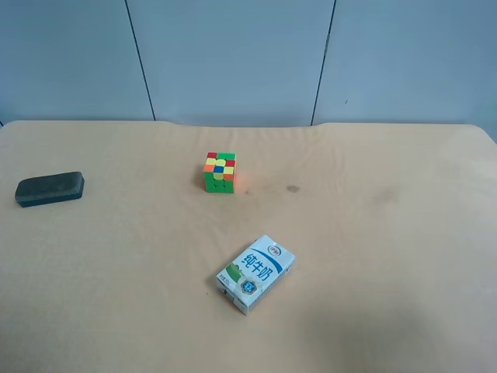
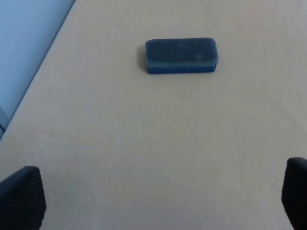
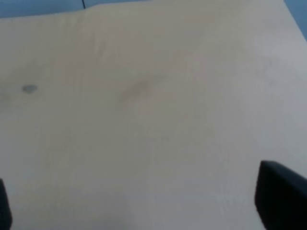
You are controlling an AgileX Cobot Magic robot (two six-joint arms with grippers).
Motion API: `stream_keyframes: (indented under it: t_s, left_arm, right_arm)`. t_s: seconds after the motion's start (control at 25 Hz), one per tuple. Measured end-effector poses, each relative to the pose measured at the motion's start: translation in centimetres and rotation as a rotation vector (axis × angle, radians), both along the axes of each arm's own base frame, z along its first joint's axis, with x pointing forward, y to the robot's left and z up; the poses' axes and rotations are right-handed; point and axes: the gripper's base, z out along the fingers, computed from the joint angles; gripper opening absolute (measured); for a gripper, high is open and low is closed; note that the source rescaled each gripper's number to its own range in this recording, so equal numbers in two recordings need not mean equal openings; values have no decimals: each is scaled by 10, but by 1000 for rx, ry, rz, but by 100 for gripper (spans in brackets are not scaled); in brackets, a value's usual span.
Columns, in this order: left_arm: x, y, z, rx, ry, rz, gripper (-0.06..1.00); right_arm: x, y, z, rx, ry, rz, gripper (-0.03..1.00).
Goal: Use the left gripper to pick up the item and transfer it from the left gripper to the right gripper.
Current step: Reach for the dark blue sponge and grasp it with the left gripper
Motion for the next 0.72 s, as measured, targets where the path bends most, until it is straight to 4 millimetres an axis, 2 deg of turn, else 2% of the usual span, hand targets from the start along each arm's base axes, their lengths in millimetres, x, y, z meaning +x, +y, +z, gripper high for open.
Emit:
stream_keyframes:
  t_s: [0.72]
  left_arm:
    - [0, 0, 0, 1, 0, 1, 100]
  right_arm:
    - [0, 0, 0, 0, 0, 0, 100]
